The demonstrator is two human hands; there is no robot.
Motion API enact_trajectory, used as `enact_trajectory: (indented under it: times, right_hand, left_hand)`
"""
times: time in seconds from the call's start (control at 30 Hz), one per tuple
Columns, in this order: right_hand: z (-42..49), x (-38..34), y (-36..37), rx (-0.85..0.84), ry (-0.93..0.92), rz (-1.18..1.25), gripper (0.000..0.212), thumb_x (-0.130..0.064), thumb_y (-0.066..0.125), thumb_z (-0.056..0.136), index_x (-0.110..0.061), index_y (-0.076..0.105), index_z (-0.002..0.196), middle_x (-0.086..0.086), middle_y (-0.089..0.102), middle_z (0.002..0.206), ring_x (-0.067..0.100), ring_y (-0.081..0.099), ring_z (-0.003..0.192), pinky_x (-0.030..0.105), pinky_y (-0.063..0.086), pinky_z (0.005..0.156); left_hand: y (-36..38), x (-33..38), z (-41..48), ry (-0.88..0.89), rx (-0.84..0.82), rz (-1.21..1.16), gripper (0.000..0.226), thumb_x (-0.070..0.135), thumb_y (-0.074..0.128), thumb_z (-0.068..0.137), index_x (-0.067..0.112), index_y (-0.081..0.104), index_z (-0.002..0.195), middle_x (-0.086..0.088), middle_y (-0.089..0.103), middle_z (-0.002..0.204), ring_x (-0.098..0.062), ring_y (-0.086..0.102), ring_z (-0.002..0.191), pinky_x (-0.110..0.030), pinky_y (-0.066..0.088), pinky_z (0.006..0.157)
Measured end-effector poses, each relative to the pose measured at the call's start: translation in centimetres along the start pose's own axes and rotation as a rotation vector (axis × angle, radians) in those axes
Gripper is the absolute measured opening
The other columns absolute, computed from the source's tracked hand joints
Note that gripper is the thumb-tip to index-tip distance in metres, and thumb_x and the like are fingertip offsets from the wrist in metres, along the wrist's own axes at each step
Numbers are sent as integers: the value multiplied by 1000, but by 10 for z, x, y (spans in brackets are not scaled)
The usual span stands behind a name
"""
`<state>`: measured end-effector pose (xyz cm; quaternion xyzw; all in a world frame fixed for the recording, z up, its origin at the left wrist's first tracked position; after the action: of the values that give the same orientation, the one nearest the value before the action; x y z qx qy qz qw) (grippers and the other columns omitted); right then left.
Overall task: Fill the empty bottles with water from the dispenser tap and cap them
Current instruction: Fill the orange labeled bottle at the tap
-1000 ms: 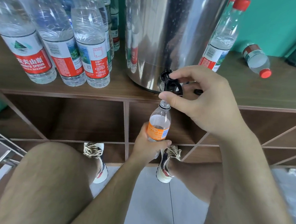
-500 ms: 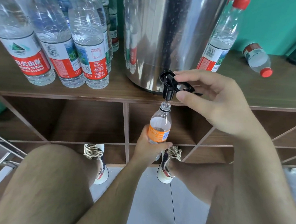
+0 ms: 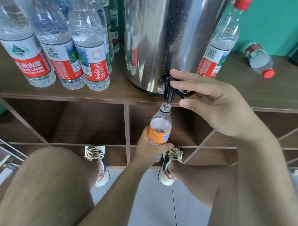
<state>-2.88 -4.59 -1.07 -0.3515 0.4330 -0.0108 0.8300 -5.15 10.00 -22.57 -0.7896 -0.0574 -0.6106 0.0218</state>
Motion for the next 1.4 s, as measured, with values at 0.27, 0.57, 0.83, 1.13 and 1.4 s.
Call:
enact_trajectory:
  times: [0.27, 0.57, 0.83, 1.13, 1.4]
  right_hand:
    - [2, 1, 4, 26, -39, -32, 45, 15, 61, 96, -8, 66, 134, -1, 58, 148, 4, 50, 142, 15, 43, 110]
    - [4, 4, 5, 43, -78, -45, 43, 13, 55, 98, -10, 66, 133, 1, 59, 148, 9, 50, 143, 26, 41, 117]
    - [1, 2, 6, 10, -43, 73, 46, 22, 55, 95, -3, 65, 131, 6, 58, 148, 7, 51, 142, 18, 49, 105]
    - [1, -2, -2, 84, -53, -66, 35, -20, 80, 89, -14, 73, 123, -4, 63, 144, 11, 60, 130, 20, 45, 101]
    - [1, -2, -1, 80, -43, -72, 31, -19, 76, 92, -12, 74, 122, -3, 64, 142, 13, 61, 129, 19, 44, 97]
  left_hand:
    - [0, 0, 0, -4, -1, 14, 70, 12, 95, 68, 31, 55, 123, 8, 71, 109, -13, 68, 102, -15, 53, 75]
    - [0, 3, 0, -6, -8, 15, 72, 12, 94, 70, 30, 53, 126, 11, 69, 110, -10, 67, 102, -12, 52, 70]
    - [-1, 0, 1, -7, 3, 22, 73, 14, 95, 67, 29, 54, 125, 8, 71, 109, -15, 68, 103, -17, 52, 77]
    - [-2, 3, -1, 1, 6, 39, 64, 14, 95, 68, 35, 54, 114, 14, 70, 103, -4, 68, 94, -10, 50, 68]
    - [-1, 5, -2, 0, -7, 58, 67, 16, 94, 71, 37, 51, 118, 16, 66, 106, -4, 65, 98, -9, 49, 68]
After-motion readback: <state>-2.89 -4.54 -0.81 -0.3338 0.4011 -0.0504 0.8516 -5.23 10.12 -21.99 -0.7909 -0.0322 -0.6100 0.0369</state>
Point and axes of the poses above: each hand's wrist, its own z-axis towards the middle knuckle, its own y-axis out of the palm, x = y × z, the point moved 4 cm from there along z, towards the middle knuckle
